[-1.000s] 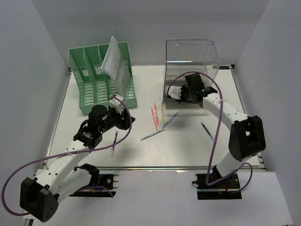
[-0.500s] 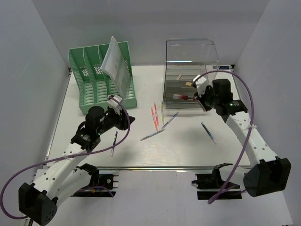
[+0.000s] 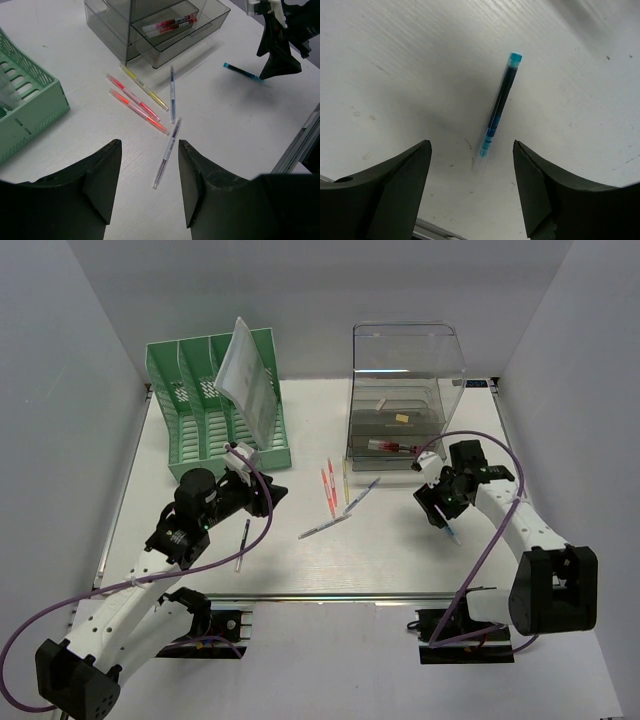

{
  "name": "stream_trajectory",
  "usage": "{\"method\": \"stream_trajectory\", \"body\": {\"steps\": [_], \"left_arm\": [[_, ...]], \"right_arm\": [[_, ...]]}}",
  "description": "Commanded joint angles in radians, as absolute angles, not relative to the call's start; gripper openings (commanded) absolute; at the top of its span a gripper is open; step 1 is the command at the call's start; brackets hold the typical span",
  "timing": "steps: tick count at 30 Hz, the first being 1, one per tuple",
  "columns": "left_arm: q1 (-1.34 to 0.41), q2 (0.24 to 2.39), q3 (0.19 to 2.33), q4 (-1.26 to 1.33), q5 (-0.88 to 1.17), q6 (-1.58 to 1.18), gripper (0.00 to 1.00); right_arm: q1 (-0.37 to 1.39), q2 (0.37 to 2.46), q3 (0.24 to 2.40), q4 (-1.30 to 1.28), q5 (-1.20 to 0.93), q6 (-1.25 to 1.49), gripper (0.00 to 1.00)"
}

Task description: Organize the desk

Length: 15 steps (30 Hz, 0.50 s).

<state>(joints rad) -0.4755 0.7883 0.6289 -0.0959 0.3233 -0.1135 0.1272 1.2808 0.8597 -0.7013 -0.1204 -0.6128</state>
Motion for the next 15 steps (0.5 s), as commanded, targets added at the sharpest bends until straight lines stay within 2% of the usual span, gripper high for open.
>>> {"method": "stream_trajectory", "body": {"steps": [1,6,13,15], "left_arm": [[-0.48,0.776,0.63,-0.078,0.348,-0.118,0.59],[-0.48,0.778,0.632,-0.078,0.344,-0.118,0.59],[-0.48,0.79,0.629,-0.081,0.339,-0.114,0.59],[-0.48,0.793,0.629,-0.081,0.337,-0.114,0.59]], "right_arm": [[0.114,1.311,0.853,-0.65,-0.098,-0.641,0.72],[0.11,1.35,0.799,-0.575,-0.029,-0.657,0.72],[0.103,1.4,0.781,-0.511,-0.009,-0.67,0.62],[0.1,1.431,0.79,-0.508,-0.008,-0.676,0.55]]}}
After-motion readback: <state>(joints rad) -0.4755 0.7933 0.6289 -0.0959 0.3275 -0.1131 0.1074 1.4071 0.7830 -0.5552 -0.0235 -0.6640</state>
